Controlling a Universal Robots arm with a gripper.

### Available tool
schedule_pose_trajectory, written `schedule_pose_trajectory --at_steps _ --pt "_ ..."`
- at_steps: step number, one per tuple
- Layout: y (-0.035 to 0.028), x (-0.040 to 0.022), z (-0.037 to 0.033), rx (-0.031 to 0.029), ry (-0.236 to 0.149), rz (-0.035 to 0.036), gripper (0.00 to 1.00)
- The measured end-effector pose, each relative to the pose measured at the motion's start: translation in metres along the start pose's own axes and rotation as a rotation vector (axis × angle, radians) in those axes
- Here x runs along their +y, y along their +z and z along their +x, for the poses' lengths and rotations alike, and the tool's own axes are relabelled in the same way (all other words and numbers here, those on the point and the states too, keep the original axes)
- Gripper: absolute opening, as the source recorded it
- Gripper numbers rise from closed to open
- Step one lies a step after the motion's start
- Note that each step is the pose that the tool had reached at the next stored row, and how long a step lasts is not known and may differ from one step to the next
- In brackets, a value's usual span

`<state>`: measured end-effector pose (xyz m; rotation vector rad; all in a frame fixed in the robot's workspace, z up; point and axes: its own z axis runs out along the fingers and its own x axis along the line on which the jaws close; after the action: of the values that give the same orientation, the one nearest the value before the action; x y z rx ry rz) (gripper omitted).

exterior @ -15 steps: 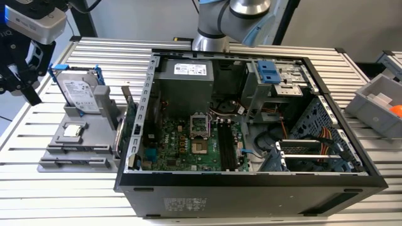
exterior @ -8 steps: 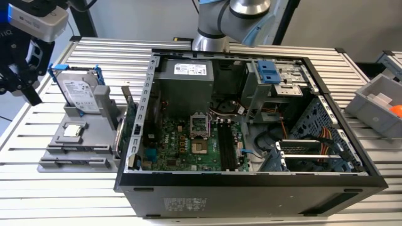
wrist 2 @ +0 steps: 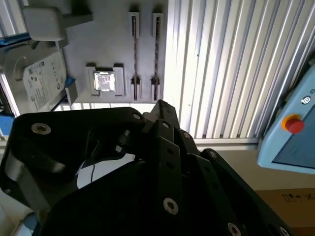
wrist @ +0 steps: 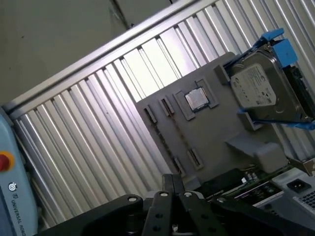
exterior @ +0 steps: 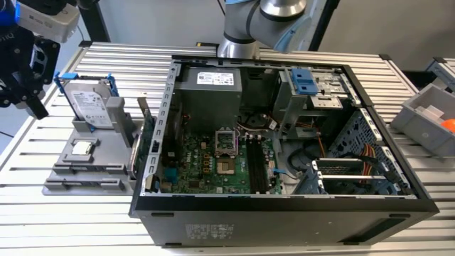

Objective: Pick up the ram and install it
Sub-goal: 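Pick up the ram and move it above insertion slot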

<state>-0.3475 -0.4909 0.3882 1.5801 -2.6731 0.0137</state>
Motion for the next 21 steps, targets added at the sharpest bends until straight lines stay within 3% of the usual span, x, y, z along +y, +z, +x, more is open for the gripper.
schedule_pose_trajectory --at_steps 3,11,12,21 --pt "0.0004 0.0000 0.0000 -0.0113 -0.041 -0.0041 0.00" --pt "0.0012 0.0000 0.0000 -0.0708 -0.128 -0.0166 0.00" --pt "0.0013 0.0001 0.0000 -0.0753 -0.139 -0.0158 0.00" --pt "0.0015 0.0000 -0.0001 -0.0742 -0.280 -0.0150 0.00"
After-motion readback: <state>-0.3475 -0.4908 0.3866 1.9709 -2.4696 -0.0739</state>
